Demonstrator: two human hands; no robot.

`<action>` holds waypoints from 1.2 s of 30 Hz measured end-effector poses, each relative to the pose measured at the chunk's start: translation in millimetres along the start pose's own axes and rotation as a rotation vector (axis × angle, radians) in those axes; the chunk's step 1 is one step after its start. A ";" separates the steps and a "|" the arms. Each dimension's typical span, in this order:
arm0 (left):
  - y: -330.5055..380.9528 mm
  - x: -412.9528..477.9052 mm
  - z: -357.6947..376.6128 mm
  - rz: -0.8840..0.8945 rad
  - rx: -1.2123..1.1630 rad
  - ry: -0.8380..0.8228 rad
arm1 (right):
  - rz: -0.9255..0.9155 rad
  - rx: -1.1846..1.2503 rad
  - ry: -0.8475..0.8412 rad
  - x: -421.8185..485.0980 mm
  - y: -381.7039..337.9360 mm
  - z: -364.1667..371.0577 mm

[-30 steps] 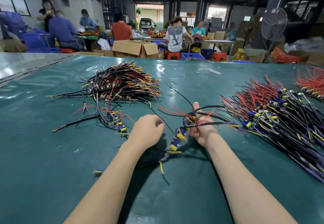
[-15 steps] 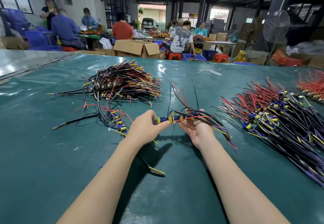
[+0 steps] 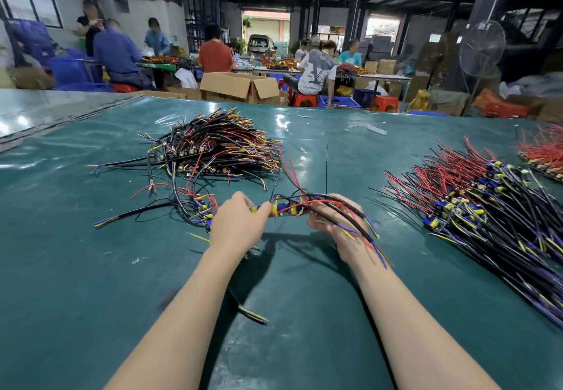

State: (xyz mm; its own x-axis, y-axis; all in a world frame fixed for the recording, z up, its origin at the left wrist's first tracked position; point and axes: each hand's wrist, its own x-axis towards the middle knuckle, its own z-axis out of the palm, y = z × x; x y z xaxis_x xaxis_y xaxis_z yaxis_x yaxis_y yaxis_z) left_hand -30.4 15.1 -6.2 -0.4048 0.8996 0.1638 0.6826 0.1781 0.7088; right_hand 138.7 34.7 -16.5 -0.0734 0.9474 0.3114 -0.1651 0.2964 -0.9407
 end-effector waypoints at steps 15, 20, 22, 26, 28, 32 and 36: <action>5.6 -7.1 1.4 0.491 -0.328 -0.229 | 0.356 0.319 -0.129 3.7 -2.9 13.8; 7.6 -6.9 0.7 0.465 -0.471 -0.218 | 0.418 0.460 -0.105 5.1 -4.5 15.8; 11.5 -8.5 0.2 0.456 -0.599 -0.220 | 0.451 0.538 -0.101 6.0 -6.9 16.7; 6.8 -6.2 0.5 0.450 -0.327 -0.049 | 0.430 0.585 0.108 10.2 -11.7 14.9; -0.4 -0.3 -2.2 0.339 0.003 0.112 | 0.378 0.594 0.314 14.7 -9.5 5.8; -7.6 1.3 -4.8 0.098 0.465 0.067 | 0.233 0.161 0.446 17.2 -2.6 -3.7; 3.0 -8.3 0.0 0.226 0.410 0.207 | 0.194 -0.103 0.365 16.1 -1.2 8.0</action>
State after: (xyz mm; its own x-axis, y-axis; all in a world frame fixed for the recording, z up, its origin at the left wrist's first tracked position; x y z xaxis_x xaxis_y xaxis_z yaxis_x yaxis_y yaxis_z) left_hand -24.9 8.2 -5.5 -0.3031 0.8432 0.4441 0.9329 0.1674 0.3189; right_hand 129.8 48.6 -9.3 0.2631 0.9617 0.0767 -0.0822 0.1016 -0.9914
